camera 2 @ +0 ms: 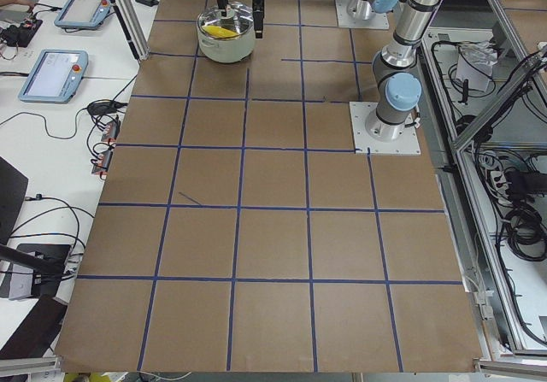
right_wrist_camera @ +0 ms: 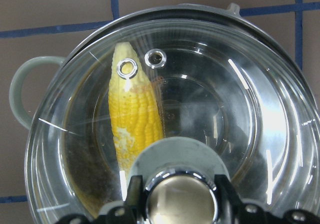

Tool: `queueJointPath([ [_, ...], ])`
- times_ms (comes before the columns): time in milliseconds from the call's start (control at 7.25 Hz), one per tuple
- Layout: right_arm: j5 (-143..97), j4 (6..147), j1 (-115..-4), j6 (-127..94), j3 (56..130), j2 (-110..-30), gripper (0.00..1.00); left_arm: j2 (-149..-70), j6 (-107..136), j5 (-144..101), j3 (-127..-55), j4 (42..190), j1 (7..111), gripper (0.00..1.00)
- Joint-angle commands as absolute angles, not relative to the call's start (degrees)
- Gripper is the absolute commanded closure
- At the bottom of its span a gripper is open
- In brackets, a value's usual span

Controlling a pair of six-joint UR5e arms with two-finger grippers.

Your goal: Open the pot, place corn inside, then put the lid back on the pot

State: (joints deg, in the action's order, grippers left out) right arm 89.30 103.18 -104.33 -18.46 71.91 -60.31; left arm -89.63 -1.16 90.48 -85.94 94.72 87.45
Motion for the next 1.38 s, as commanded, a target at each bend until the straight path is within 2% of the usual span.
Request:
queueJointPath([
  [0,89.38,103.27,-104.33,-18.54,71.81,-60.21,0.59,-89.47,-1.23,90.35,-86.48,94.66,87.45,0.00],
  [414,89.65,107.83,-104.33,-18.63,72.07,-59.94,0.40,-89.47,-1.23,90.44,-86.40,94.66,87.45,0.00],
  [828,90.61,108.02,-104.33,-18.63,72.07,-59.85,0.35,-89.56,-1.14,90.44,-86.40,94.66,87.45,0.00],
  [1103,90.79,107.58,-104.24,-18.28,71.03,-60.46,0.25,-89.65,-1.14,90.35,-86.40,94.66,87.45,0.00],
  [1241,91.92,105.84,-103.11,-16.63,70.93,-62.82,0.23,-89.65,-1.14,90.35,-86.40,94.66,87.54,0.00],
])
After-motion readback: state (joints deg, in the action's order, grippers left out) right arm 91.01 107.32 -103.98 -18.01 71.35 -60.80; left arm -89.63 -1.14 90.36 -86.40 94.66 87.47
